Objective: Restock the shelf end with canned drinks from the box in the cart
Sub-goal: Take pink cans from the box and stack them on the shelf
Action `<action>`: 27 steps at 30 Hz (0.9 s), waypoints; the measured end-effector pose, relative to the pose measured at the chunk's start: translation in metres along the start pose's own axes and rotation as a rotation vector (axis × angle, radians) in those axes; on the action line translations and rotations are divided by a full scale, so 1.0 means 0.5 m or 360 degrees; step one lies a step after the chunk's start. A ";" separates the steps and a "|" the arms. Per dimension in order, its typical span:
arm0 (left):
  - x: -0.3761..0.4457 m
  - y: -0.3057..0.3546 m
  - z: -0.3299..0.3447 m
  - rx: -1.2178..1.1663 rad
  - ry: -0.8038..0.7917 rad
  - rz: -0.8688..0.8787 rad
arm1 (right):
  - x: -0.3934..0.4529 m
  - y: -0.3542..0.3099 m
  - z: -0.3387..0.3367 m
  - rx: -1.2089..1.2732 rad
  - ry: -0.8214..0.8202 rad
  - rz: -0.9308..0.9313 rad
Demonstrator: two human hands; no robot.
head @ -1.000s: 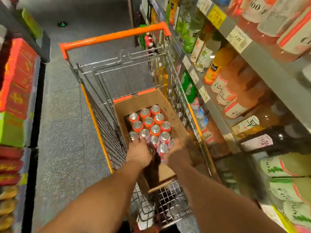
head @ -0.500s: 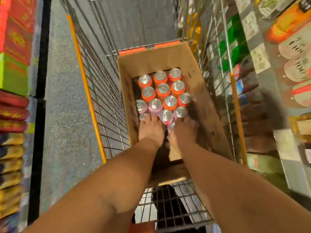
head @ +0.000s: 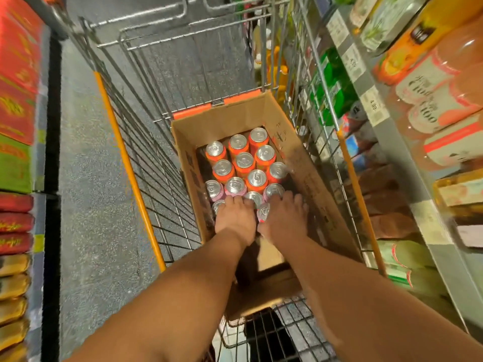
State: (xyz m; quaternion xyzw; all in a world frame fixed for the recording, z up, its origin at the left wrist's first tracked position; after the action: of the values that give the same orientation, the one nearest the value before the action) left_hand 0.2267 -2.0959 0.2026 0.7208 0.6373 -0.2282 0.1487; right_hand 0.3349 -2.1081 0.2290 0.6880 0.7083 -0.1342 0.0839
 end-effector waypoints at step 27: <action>-0.705 0.223 -0.933 -0.1470 0.0332 0.1624 | -0.802 0.168 -0.943 0.0698 0.1902 0.1162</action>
State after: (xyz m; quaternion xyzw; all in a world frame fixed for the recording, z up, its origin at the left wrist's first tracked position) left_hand 0.3722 -2.1759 0.7740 0.8114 0.2618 0.2352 0.4667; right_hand 0.4655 -2.3442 0.7924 0.8369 0.3157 0.1617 -0.4169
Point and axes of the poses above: each hand's wrist, its own x-axis towards the middle knuckle, its own z-axis out of the palm, y = z × x, the point moved 10 cm from there along x, towards the middle knuckle, and after that the axes turned 11 degrees about -z, right-handed, at the moved point
